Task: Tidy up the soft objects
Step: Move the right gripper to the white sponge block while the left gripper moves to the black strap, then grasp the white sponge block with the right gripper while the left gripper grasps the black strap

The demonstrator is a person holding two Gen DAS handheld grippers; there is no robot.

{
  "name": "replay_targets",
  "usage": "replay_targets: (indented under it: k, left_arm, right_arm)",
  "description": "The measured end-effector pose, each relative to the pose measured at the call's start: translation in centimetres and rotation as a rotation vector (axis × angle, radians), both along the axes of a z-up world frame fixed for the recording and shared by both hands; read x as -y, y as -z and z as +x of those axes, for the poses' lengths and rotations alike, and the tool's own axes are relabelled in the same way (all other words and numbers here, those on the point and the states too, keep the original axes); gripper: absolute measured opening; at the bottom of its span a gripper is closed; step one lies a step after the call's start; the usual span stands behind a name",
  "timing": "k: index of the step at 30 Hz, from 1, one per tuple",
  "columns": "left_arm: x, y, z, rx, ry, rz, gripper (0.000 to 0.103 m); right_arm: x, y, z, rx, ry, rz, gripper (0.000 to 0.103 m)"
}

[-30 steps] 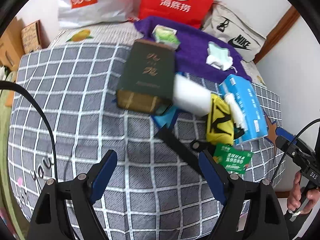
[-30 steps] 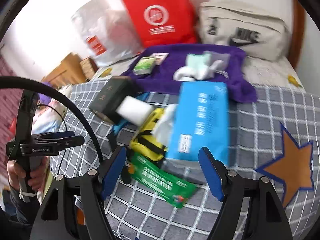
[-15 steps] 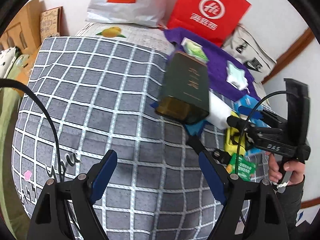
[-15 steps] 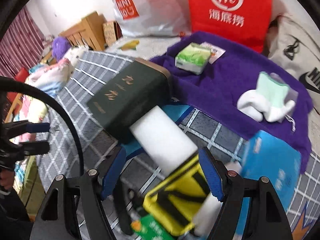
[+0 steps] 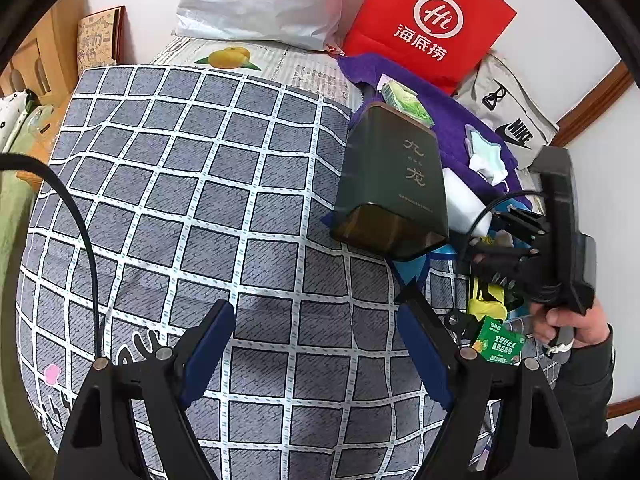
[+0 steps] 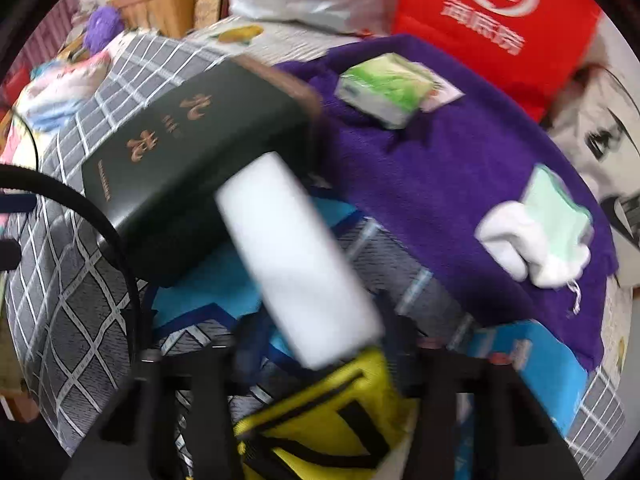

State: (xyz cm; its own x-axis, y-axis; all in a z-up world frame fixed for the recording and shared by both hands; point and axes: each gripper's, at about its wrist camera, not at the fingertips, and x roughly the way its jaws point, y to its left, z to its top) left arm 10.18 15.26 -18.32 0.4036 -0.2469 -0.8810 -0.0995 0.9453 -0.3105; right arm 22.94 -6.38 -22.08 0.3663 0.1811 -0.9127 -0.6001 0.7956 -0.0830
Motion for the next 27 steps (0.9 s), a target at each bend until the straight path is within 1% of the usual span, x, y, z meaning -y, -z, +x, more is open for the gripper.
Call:
replay_targets:
  k: [3, 8, 12, 16, 20, 22, 27]
  left_arm:
    - [0.4, 0.2, 0.1, -0.004, 0.014, 0.0, 0.083]
    - [1.4, 0.4, 0.0, -0.02, 0.036, 0.009, 0.083]
    - [2.5, 0.4, -0.1, -0.026, 0.055, 0.001, 0.083]
    - [4.9, 1.2, 0.0, -0.052, 0.104, 0.009, 0.083]
    - [7.7, 2.6, 0.1, -0.097, 0.139, 0.043, 0.083]
    - [9.3, 3.1, 0.0, -0.115, 0.165, 0.06, 0.083]
    - [12.9, 3.7, -0.3, -0.137, 0.205, 0.139, 0.083]
  right_arm:
    - [2.3, -1.2, 0.2, -0.066, 0.035, 0.157, 0.039]
    - [3.3, -3.0, -1.2, -0.037, 0.052, 0.21, 0.039]
    - [4.1, -5.8, -3.4, 0.003, 0.069, 0.279, 0.039]
    - [6.4, -8.5, -6.1, 0.058, 0.117, 0.317, 0.039]
    - [9.4, -10.0, -8.7, 0.102, 0.17, 0.329, 0.039]
    - [11.0, -10.2, -10.1, 0.11, 0.202, 0.335, 0.039]
    - [14.8, -10.0, -12.9, 0.124, 0.279, 0.33, 0.039]
